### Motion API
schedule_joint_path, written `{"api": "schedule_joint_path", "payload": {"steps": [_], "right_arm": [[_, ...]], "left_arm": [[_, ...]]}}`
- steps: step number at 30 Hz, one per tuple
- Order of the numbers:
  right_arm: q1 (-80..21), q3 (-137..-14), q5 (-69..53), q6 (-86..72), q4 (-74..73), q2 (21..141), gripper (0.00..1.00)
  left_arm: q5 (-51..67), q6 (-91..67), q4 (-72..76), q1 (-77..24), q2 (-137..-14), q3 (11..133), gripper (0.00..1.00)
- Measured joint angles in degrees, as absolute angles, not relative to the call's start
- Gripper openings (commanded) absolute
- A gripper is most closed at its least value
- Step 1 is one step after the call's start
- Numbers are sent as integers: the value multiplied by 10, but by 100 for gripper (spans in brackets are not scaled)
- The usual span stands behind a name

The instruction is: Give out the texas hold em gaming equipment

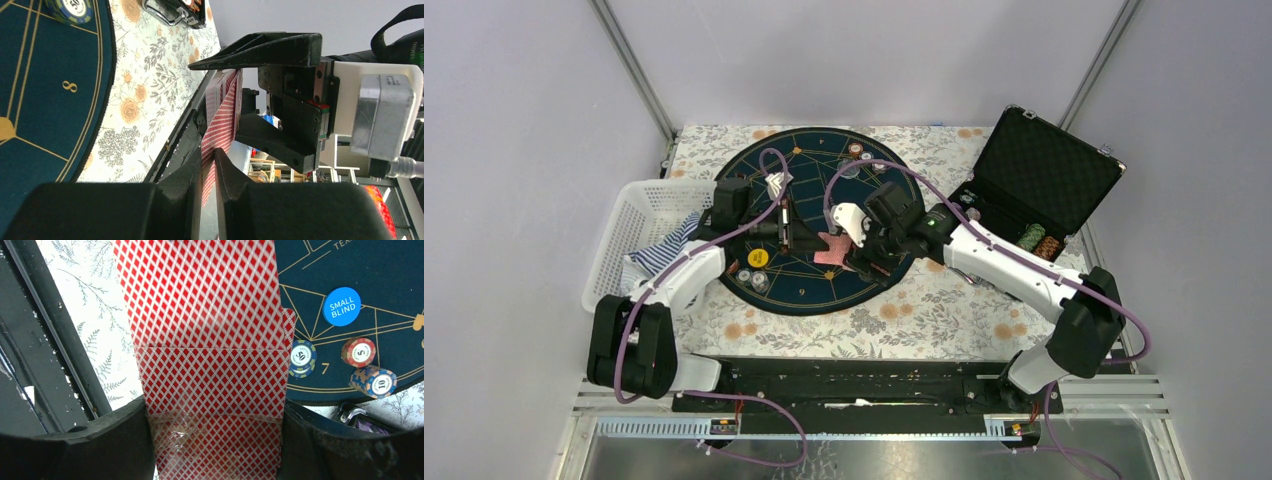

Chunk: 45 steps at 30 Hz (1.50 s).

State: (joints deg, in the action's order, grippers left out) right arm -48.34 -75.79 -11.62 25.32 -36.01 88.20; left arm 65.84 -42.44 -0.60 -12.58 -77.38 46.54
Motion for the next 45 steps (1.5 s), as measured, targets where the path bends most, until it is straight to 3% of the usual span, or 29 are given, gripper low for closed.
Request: {"api": "schedule_joint_path", "payload": {"steps": [5,12,29,37,45], "right_arm": [[-480,-752,-116,252,-353,873,10],[-474,-739,-117,250,-348,862,10],[-418,-713,-135,239,-322,838,9],[-346,-711,-162,232,-317,813,9],[-287,-693,-196,230,-296,784,9]], "left_arm": [[658,-420,-8,-117,-765,467,13],[662,-417,-11,-99,-754,475,0],[674,-306,-130,-18,-715,557,0],[622,-126,-280,-35,-798,645,0],[598,-47,-348,-137,-934,661,0]]}}
